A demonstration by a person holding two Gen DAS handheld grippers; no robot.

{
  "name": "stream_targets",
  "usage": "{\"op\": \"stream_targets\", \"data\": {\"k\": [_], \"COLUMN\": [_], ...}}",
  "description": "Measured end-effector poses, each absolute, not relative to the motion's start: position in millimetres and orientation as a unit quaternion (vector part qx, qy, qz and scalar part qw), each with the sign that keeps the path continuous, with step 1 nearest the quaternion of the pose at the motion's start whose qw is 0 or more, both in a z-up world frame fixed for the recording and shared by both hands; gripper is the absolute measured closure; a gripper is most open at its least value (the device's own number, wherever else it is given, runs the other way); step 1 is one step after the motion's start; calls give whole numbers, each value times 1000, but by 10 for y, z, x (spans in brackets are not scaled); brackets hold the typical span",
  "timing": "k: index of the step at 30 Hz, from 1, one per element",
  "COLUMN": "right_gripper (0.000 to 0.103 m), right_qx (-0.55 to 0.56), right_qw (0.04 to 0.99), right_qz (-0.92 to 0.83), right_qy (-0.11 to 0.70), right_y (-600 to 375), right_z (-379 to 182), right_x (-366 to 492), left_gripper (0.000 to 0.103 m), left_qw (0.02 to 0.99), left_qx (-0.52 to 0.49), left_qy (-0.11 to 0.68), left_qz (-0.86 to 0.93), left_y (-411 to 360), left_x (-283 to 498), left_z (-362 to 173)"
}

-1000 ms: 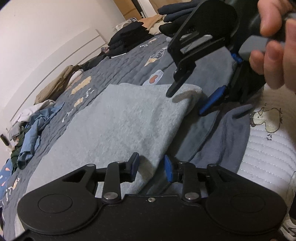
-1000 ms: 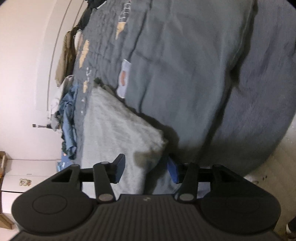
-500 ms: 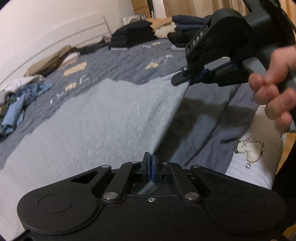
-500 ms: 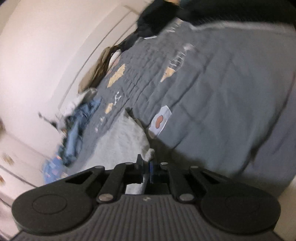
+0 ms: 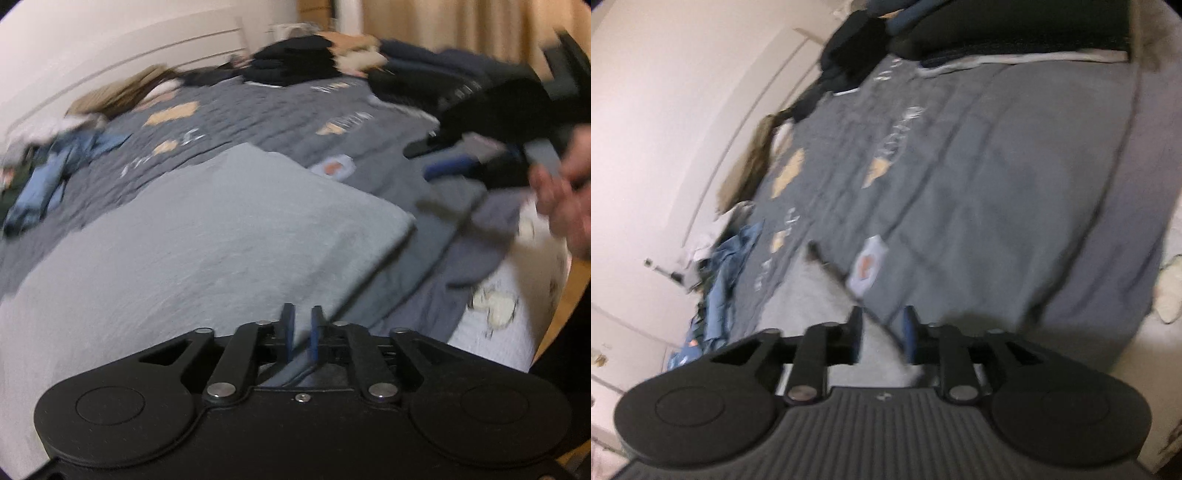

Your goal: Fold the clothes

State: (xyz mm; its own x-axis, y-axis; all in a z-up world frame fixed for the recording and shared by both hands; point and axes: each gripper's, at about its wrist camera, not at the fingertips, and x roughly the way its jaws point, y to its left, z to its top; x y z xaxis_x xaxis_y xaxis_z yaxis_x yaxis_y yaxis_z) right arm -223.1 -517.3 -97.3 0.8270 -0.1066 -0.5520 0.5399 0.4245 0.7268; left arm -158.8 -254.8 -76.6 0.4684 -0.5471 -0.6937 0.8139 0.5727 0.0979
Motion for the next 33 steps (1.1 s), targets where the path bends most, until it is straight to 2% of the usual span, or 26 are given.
{"op": "stream_targets", "data": {"k": [1,3,12,33], "right_gripper": [64,61,54,54], "right_qx": [481,439,306,239], "right_qw": [825,848,902,910], "right_qz": [-194,-177,-89,5], "right_qy": [224,239,292,340], "right_y": [-5123,-4999,-4421,-3384], "right_z": [-931,-845,-598,-506], "right_x": [-2177,-2066,-1682,-1261], "left_gripper": [79,73,72,70], "left_qw": [834,841,866,895], "left_qx": [200,172,68,9], "left_qy": [317,325,358,379], "left_qz": [-406,-397,-343,-234], "left_y": [-2501,-2408,-1944,-1027], "left_x": [-1556,-1490,-1186,-916], "left_z": [-735,-671,-475,-506]}}
